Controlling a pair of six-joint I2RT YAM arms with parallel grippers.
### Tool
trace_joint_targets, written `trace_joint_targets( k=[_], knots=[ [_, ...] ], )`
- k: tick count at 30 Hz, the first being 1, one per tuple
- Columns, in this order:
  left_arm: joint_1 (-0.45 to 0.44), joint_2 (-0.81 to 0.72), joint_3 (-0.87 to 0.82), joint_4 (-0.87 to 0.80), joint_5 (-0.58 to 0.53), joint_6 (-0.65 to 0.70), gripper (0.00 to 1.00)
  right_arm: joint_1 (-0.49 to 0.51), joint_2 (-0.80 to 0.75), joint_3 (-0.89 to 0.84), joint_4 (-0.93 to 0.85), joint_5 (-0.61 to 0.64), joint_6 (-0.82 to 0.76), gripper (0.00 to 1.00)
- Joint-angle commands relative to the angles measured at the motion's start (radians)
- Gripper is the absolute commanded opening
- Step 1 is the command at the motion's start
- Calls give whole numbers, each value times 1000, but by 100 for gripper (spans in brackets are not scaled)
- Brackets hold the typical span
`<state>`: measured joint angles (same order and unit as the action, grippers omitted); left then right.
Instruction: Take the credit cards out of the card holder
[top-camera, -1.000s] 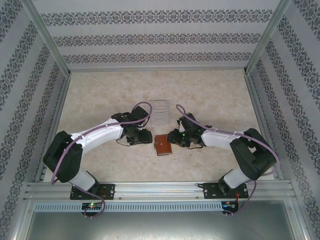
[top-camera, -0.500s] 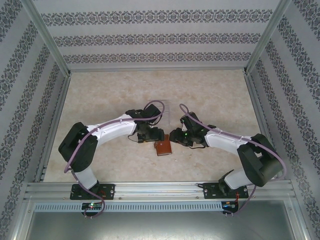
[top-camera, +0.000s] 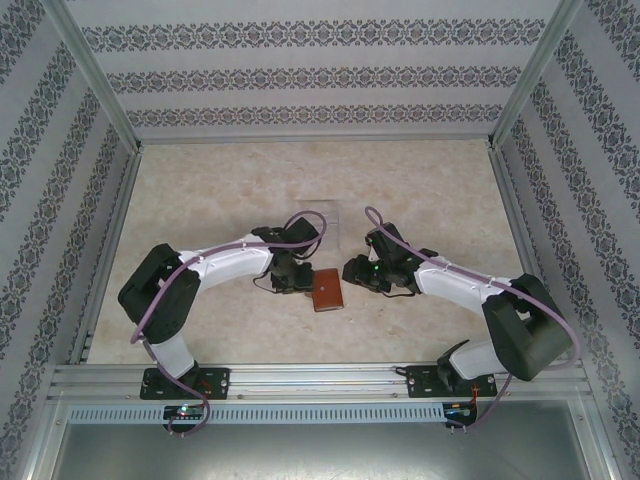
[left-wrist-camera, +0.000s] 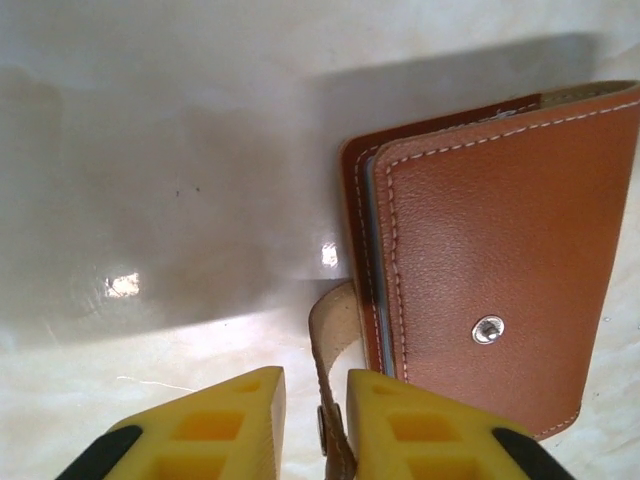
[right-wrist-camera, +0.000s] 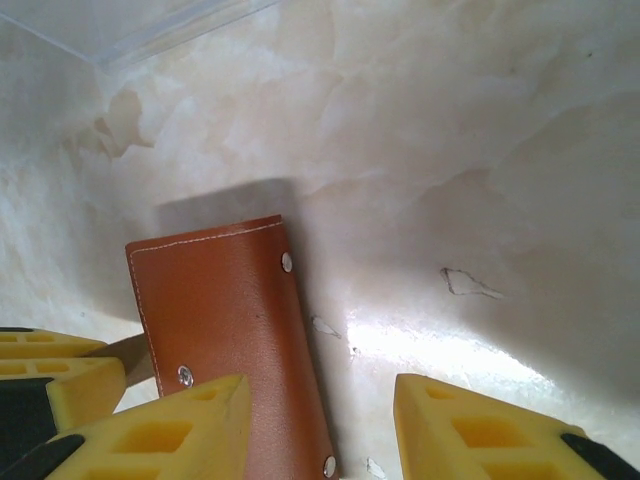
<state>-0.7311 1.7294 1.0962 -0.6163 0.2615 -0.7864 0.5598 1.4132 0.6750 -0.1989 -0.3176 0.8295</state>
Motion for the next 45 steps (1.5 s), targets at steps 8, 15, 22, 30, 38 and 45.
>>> trace_joint_targets(
  k=[8, 15, 22, 30, 38, 45],
  knots=[
    [63, -109, -149, 216, 71, -3, 20, 74, 50, 106, -79, 49, -28, 43],
    [95, -129, -276, 437, 196, -59, 10, 136, 117, 225, -222, 124, -89, 46],
    [158, -145, -420, 667, 302, -127, 6, 194, 214, 367, -373, 219, -154, 58],
    [192, -146, -481, 737, 352, -126, 5, 233, 334, 514, -493, 290, -193, 77],
    [212, -146, -524, 783, 376, -134, 5, 256, 460, 627, -519, 307, -157, 88],
    [224, -153, -545, 785, 385, -132, 5, 259, 508, 652, -554, 335, -153, 91]
  ],
)
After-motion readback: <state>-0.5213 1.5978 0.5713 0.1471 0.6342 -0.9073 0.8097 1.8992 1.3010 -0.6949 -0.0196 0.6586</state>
